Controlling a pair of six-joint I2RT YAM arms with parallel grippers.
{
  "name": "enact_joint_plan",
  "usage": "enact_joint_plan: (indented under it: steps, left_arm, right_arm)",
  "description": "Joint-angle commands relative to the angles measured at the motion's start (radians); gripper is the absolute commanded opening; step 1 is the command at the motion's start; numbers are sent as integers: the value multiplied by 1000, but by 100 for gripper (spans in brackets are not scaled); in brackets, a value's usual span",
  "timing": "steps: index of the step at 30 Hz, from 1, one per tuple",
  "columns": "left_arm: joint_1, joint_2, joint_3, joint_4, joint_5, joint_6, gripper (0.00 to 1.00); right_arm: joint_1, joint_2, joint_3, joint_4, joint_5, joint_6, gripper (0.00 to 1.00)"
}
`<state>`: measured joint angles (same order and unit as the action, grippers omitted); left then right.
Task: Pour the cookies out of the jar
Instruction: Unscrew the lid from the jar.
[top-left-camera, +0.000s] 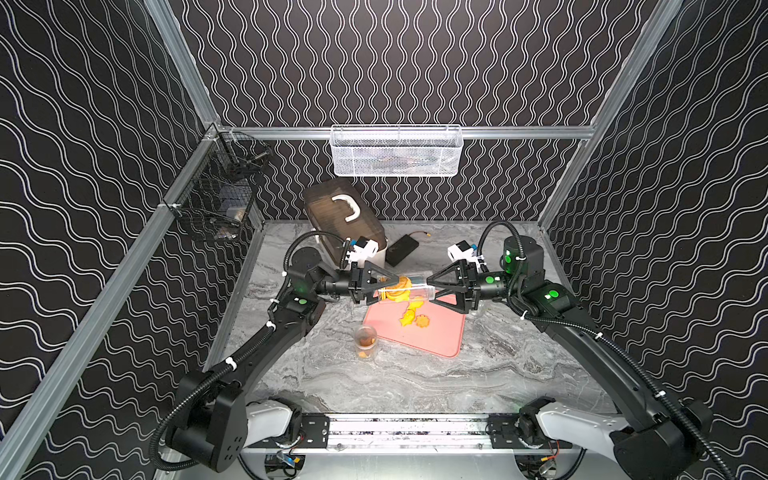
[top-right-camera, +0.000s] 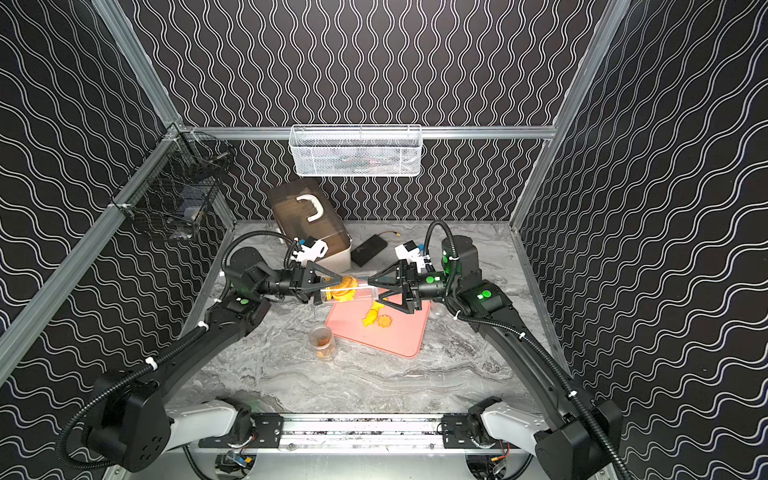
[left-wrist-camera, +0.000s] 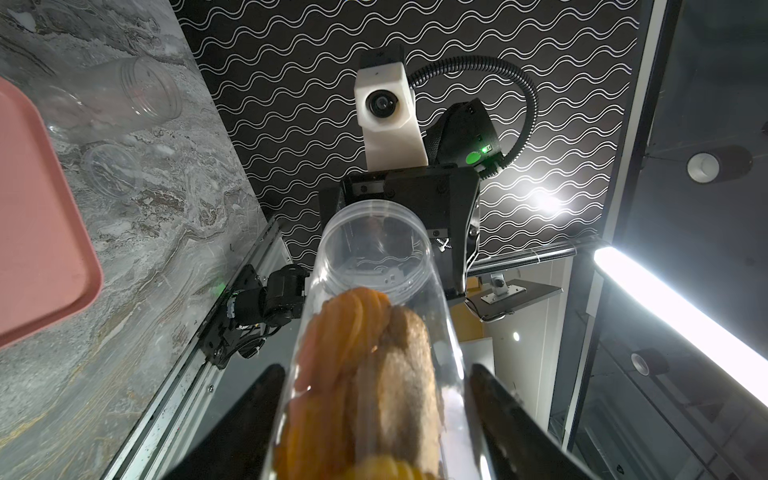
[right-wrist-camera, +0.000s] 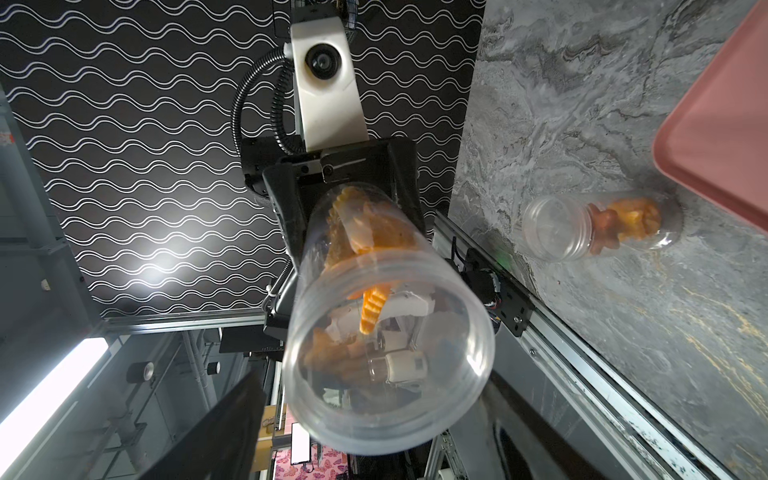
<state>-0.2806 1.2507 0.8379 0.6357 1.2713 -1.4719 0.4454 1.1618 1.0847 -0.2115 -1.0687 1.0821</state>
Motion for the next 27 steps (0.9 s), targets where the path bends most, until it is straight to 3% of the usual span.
enact_joint_plan:
  steps: [1, 12, 27]
  left_arm:
    - [1, -7, 12, 68, 13, -29, 69]
    - [1, -11, 8, 99, 11, -52, 69]
    - [0, -16, 6, 102, 16, -56, 69]
  right_arm:
    - [3, -1, -9, 59, -16, 21, 80]
    - [3, 6, -50, 206, -42, 116, 75]
    - [3, 18, -25, 221, -41, 130, 70]
